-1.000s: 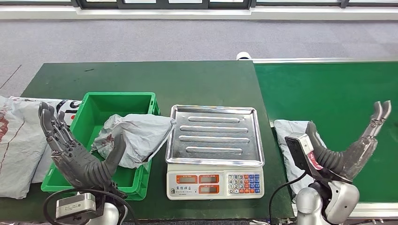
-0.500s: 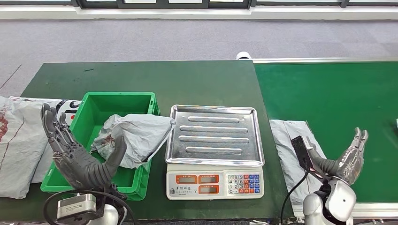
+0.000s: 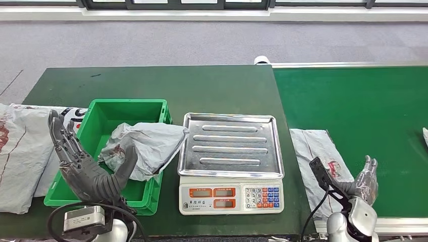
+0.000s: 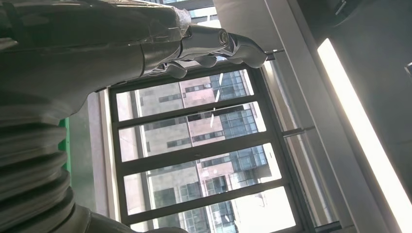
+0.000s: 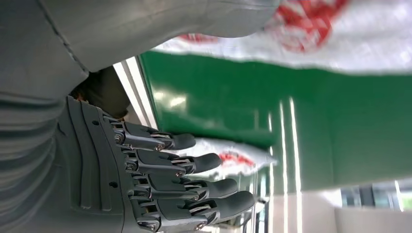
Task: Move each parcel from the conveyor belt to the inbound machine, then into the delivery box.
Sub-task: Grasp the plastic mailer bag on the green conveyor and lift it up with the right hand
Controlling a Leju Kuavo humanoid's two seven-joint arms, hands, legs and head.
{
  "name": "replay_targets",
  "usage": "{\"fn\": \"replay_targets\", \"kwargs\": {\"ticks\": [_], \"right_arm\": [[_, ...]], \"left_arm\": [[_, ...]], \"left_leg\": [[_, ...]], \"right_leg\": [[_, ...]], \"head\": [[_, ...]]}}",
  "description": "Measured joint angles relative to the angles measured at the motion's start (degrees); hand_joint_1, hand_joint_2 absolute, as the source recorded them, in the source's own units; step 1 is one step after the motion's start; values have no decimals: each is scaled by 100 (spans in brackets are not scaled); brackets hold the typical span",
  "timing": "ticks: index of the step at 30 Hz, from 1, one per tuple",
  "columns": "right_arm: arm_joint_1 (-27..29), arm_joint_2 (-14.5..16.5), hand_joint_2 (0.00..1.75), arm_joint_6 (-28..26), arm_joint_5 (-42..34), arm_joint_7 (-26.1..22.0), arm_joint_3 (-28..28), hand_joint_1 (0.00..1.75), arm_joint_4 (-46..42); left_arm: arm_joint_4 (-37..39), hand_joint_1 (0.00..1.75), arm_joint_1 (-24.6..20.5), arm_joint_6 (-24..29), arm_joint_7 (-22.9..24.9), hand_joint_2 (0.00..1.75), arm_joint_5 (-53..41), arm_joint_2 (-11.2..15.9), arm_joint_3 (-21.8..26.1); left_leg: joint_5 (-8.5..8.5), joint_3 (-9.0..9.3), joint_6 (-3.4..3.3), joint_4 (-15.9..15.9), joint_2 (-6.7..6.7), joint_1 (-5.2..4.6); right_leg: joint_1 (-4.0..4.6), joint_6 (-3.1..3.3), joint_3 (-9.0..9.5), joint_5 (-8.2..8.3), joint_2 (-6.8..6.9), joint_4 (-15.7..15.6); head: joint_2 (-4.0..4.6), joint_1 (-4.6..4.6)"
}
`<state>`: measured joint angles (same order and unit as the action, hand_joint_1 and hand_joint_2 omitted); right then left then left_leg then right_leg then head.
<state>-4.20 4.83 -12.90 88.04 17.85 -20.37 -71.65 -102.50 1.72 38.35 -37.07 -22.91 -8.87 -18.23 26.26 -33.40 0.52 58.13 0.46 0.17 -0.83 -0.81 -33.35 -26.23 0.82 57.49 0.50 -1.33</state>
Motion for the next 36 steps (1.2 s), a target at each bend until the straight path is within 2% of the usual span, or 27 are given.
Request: {"fn": "replay_targets", "kwargs": {"ticks": [7,13,19,23,36], "right_arm": [[-10,-118,175,533,-217,-1,0,0,577],[-96,-131,175,699,-493,-266,25,0,746],[-318,-151,175,800,-528,-280,68,1,1034],[-444,-203,175,909,-531,-285,166,175,1317],[-588,-361,175,951,-737,-296,399,175,1732]], "left_arm": [[72,0,-18,-2,39,175,0,40,-32],[87,0,-24,2,39,175,0,65,-32],[90,0,-63,40,39,175,0,103,-32],[97,0,-78,73,39,175,0,128,-32],[141,0,-79,138,54,175,21,170,-28]], "left_leg": [[0,-1,0,0,0,0],[0,-1,0,0,0,0],[-1,0,0,0,0,0],[-1,0,0,0,0,0],[-1,0,0,0,-1,0]], "right_leg": [[0,0,-1,0,0,1],[0,0,1,1,0,1],[0,1,2,2,1,1],[0,1,1,2,0,1],[1,1,3,2,1,1]], "head": [[0,0],[0,0],[0,0],[0,0],[0,0]]}}
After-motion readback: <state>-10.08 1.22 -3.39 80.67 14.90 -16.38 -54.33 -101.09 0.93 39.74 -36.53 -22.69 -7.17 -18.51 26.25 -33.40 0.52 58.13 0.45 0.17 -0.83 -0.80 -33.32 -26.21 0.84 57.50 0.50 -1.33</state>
